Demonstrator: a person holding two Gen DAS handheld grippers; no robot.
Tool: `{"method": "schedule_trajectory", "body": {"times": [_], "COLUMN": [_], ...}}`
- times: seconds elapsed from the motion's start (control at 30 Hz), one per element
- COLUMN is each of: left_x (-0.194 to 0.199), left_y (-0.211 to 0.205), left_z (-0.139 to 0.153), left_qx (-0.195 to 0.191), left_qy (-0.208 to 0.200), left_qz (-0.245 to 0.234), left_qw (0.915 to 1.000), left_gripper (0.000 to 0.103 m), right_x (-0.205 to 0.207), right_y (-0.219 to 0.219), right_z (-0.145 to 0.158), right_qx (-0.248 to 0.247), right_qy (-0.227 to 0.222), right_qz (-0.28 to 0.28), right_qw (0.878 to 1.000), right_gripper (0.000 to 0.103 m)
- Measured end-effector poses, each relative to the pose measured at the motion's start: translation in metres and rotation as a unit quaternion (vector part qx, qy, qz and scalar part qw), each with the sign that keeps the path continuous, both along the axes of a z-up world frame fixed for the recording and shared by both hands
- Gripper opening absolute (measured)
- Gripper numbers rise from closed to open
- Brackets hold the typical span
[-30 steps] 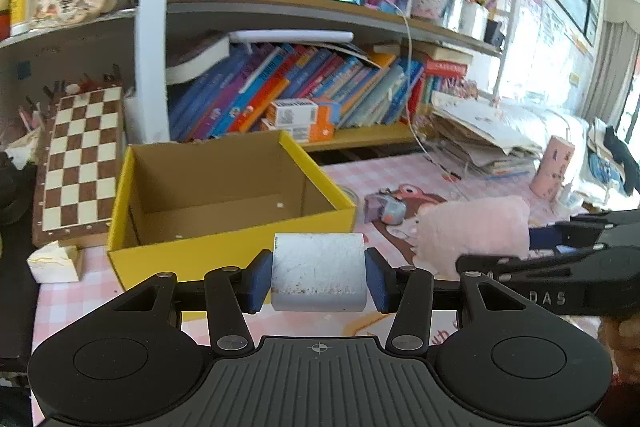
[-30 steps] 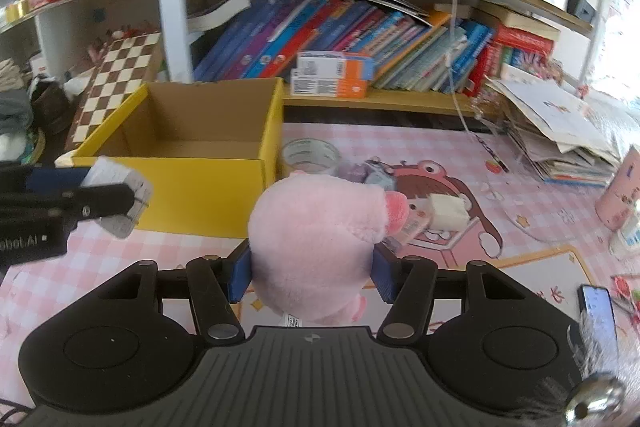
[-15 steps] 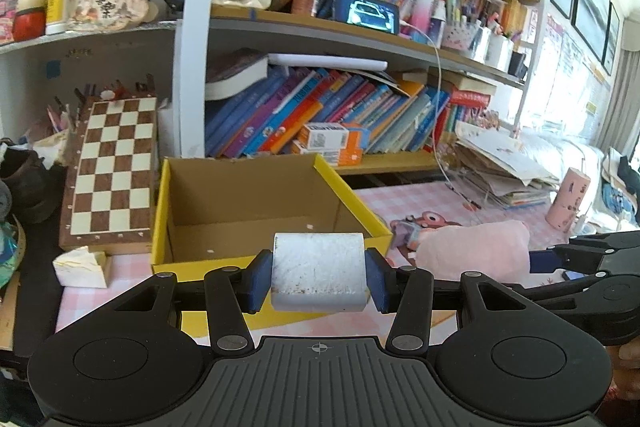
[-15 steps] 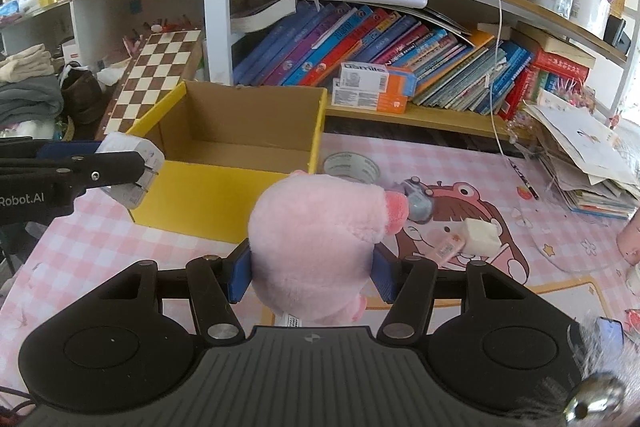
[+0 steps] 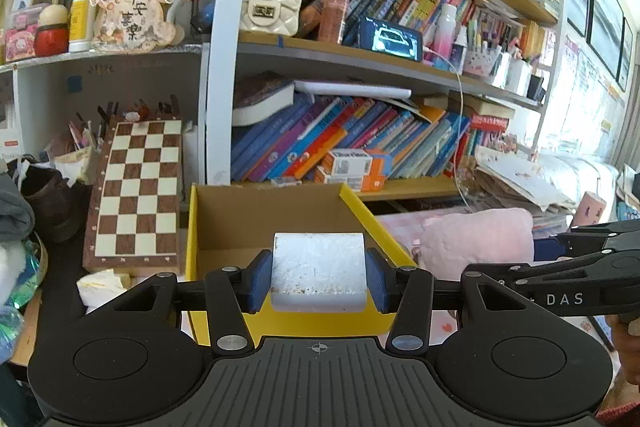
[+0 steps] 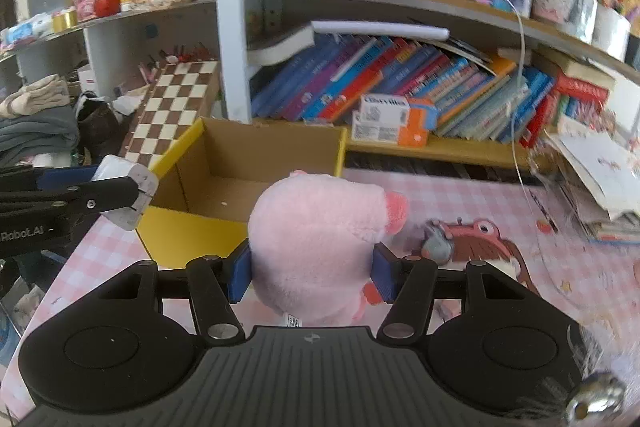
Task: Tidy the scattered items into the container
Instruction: 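Lift the pig with the right gripper while the left carries the sponge toward the box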
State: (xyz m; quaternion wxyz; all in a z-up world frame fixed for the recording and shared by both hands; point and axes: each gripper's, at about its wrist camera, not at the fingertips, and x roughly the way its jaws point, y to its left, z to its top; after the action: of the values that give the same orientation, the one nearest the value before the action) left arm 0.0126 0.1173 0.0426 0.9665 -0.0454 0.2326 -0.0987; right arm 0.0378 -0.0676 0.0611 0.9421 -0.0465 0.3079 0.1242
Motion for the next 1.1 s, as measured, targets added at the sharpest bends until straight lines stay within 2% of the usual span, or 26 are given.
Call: {"method": "schedule_trajectory", "body": {"times": [0.47, 0.7, 1.1], "left_x": [0.019, 0.031, 0.067], "left_y": [0.004, 0.002, 0.007], "left_z": [0.010, 0.009, -0.002], "left_qx": [-0.002, 0.003, 0.011], "left_qy": [-0.024, -0.021, -0.002], "left_qz": [0.026, 0.029, 0.035], "left_qw": [0.9994, 0.9994, 0.9993], "left_gripper": [0.047, 0.047, 0.047], "right_x": [0.023, 0.040, 0.068], "right_y": [0.008, 0.011, 0.020], "right_z": [0.018, 0.025, 0.014], "right_qx": [-0.004, 0.009, 0.000], "right_qy": [-0.030, -0.044, -0.041], "right_qz": [0.033, 0.038, 0.055], "right_qw": [0.999, 0.998, 0.998], "right_gripper": [0.056, 0.056, 0.056]}}
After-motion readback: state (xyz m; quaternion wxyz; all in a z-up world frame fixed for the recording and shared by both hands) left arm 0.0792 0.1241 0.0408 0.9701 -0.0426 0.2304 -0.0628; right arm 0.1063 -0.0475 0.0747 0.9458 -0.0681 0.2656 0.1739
